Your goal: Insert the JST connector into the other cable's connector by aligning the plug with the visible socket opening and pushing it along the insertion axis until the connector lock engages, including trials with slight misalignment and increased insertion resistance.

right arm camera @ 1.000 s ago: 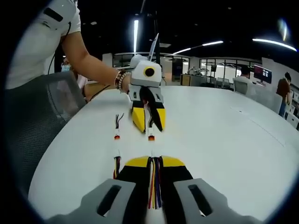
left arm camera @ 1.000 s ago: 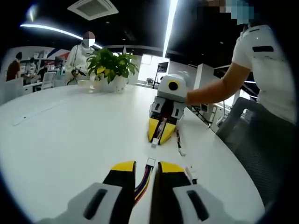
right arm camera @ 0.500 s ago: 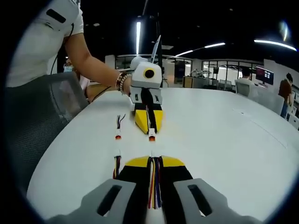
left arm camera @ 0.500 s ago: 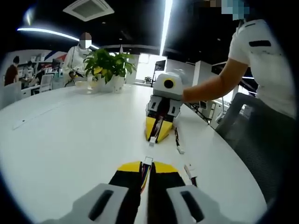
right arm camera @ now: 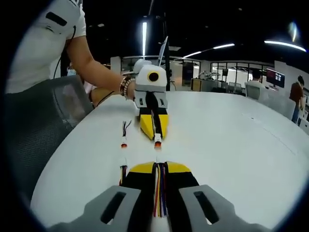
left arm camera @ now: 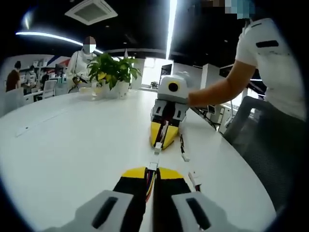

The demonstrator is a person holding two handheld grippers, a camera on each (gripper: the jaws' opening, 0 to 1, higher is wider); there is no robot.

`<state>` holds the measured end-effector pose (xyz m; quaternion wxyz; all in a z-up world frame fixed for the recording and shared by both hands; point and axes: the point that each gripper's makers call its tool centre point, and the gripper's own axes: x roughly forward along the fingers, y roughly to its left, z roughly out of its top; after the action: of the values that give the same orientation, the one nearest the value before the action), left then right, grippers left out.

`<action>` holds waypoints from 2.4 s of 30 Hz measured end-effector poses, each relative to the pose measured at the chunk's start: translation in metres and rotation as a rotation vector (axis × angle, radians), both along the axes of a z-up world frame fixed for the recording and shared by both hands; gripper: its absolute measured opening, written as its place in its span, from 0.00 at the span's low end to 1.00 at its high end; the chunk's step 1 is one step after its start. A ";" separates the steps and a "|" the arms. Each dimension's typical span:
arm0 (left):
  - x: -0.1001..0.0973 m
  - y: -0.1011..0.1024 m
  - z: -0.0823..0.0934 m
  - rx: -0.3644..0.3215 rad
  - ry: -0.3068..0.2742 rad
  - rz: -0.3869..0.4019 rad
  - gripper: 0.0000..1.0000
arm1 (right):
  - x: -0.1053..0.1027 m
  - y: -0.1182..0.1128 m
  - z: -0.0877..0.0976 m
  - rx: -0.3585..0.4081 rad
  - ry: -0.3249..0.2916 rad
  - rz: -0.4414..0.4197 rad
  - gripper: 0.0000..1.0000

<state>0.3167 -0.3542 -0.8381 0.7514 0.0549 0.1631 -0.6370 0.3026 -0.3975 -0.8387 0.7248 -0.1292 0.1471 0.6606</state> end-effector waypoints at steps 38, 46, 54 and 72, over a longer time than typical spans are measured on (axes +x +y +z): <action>-0.025 -0.005 0.071 0.026 -0.164 0.023 0.01 | -0.018 0.016 0.061 -0.025 -0.081 0.025 0.04; -0.026 -0.009 0.071 0.039 -0.176 0.003 0.01 | -0.018 0.022 0.066 -0.015 -0.095 0.027 0.04; -0.022 -0.007 0.070 0.042 -0.180 0.008 0.01 | -0.016 0.020 0.065 -0.016 -0.098 0.018 0.04; -0.018 -0.003 0.070 0.056 -0.193 0.008 0.01 | -0.016 0.023 0.065 -0.018 -0.103 0.021 0.04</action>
<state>0.2991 -0.3569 -0.7679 0.7643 0.1363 0.1076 -0.6211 0.2867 -0.3745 -0.7737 0.7232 -0.1711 0.1144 0.6593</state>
